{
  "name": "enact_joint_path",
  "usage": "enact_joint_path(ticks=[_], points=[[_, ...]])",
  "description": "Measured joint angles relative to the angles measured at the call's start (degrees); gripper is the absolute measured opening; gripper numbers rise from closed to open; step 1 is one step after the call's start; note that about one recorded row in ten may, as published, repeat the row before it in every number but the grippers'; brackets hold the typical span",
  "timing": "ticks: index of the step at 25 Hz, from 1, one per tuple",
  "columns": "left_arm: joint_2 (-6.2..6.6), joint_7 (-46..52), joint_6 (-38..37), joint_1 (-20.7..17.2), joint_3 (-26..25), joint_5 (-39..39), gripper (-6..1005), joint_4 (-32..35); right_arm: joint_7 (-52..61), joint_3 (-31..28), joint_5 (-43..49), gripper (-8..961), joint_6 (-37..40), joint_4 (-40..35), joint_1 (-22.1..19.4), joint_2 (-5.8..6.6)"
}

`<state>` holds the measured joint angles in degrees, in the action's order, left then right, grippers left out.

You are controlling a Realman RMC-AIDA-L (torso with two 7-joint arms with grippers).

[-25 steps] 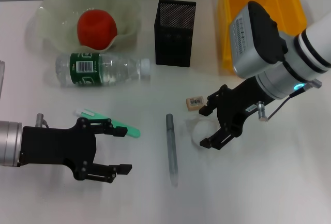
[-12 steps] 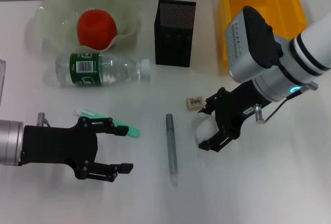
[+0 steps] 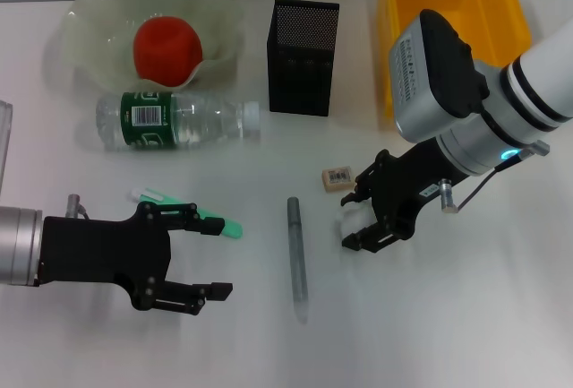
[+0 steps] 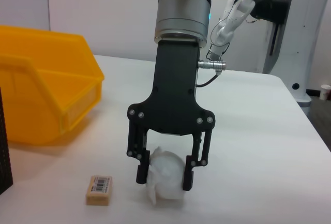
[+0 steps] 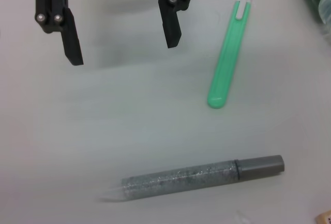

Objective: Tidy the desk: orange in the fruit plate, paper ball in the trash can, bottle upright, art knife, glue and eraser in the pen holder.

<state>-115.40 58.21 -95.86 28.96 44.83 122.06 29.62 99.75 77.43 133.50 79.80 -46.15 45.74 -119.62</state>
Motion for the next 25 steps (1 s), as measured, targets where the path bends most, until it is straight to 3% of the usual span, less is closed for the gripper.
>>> enact_joint_path(ticks=[7,17,21,25], points=[[0.05,0.1,0.0,0.0,0.0,0.0,813,0.0,0.0,0.0,0.0,493,0.2,-0.1,-0.2,0.00],[0.03,0.2,0.0,0.0,0.0,0.0,813,0.0,0.4,-1.3,-1.4,492,3.3,-3.9,-2.0,0.25],[0.11,0.3,-0.2,-0.1,-0.2,0.0,812,0.0,-0.5,-6.4,-3.5,491,7.7,-7.6,-4.0,0.38],[0.14,0.3,-0.4,-0.3,-0.4,-0.2,812,0.0,-6.2,-15.0,-9.2,489,12.1,-8.3,-7.3,0.47]])
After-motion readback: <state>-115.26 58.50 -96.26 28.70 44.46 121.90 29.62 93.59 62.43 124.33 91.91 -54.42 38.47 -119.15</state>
